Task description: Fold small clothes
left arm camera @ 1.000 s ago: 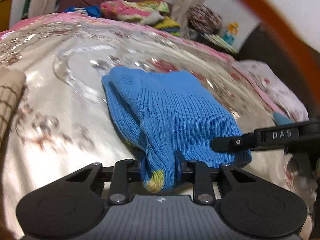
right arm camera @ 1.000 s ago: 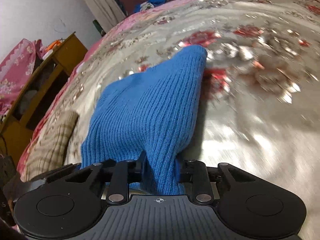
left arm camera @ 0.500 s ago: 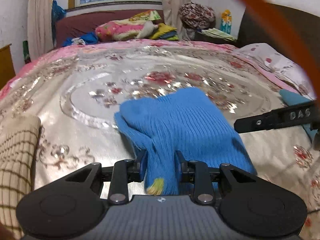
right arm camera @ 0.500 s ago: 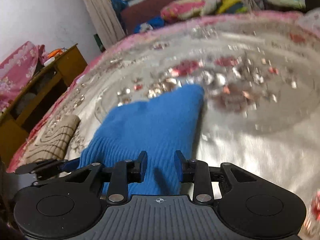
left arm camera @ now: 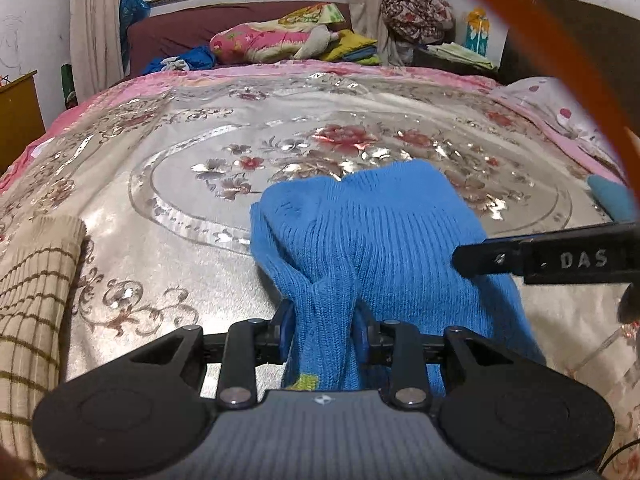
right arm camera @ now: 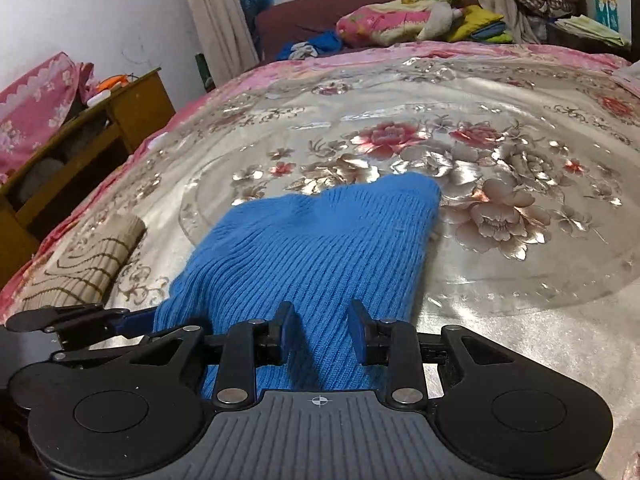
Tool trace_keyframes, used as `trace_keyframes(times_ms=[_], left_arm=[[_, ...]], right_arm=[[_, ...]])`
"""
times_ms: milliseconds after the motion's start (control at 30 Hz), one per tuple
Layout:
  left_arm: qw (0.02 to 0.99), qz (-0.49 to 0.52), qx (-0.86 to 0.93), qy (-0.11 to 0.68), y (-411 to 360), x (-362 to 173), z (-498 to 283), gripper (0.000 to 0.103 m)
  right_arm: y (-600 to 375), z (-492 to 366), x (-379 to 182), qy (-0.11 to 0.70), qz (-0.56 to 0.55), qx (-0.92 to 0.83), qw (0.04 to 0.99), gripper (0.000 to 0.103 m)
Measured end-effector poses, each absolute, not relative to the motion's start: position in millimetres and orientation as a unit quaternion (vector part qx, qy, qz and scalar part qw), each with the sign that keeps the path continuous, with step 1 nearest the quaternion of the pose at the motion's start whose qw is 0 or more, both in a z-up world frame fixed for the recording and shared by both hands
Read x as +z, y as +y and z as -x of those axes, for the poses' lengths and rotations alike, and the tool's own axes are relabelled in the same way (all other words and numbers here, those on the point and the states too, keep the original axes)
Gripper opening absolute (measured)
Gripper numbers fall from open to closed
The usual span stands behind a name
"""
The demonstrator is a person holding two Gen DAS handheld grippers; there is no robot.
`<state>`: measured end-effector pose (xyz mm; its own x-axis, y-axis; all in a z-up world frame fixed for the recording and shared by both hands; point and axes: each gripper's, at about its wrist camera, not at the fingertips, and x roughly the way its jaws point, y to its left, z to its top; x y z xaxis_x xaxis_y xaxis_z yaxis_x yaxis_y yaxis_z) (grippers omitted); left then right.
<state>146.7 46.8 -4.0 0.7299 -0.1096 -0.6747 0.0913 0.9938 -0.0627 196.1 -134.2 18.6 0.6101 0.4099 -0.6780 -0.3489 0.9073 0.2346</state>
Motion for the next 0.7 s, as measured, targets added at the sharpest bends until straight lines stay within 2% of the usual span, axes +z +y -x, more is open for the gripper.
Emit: trace_keyframes(times_ms=[700], left_arm=[[0.918,0.001,-0.048,0.393,71.8,-8.7,-100.9,0.037]], right_arm=[[-139.5,-164.0,26.3,0.396,-0.041,0.224,0.889,0.031]])
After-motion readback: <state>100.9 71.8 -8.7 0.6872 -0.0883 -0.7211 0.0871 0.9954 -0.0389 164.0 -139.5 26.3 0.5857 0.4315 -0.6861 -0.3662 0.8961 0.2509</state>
